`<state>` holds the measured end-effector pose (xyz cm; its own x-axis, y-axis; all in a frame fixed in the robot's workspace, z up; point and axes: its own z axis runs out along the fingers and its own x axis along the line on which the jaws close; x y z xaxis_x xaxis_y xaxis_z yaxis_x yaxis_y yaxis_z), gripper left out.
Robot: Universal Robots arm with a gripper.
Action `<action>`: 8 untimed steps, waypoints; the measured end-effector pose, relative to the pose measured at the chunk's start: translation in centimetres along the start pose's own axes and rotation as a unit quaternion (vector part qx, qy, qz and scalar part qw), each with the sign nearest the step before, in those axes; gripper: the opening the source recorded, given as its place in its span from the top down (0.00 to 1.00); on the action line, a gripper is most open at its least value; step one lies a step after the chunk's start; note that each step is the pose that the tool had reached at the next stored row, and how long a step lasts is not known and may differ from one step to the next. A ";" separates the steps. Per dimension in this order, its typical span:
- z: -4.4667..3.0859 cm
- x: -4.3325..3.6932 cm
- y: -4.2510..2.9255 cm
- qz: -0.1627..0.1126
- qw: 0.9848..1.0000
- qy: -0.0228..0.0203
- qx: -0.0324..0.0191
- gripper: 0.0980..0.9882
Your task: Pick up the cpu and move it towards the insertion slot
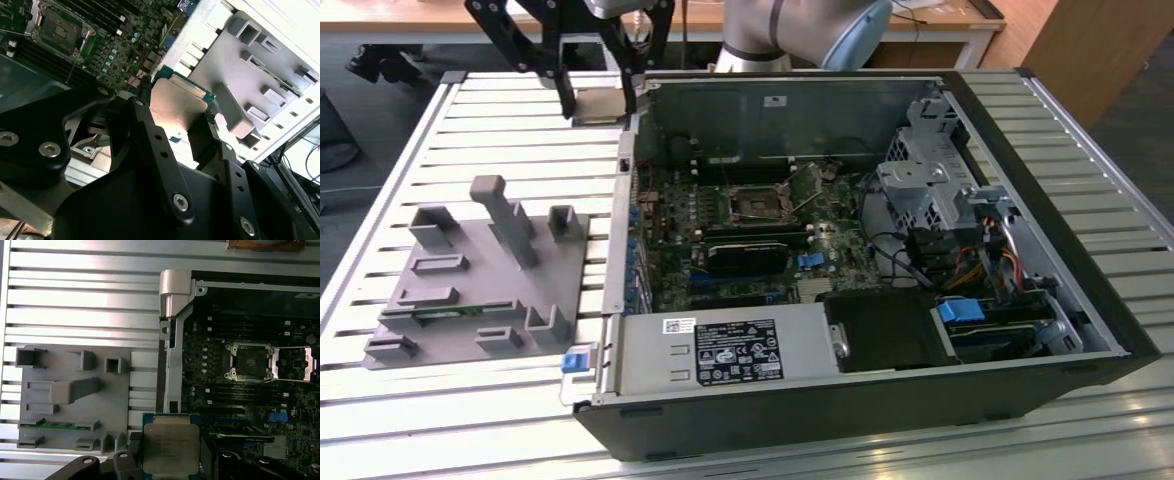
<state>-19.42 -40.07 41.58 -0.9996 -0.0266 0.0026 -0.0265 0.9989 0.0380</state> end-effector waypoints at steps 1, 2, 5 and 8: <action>0.00 -0.11 0.00 0.000 1.000 0.000 0.000 0.50; 0.00 -0.22 -0.01 0.000 1.000 0.000 0.000 0.50; 0.00 -0.59 -0.02 0.000 1.000 0.000 0.000 0.50; -0.01 -0.96 -0.02 0.000 1.000 0.000 0.000 0.50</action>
<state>-18.46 -40.07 41.59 -0.9996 -0.0266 0.0026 -0.0265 0.9989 0.0379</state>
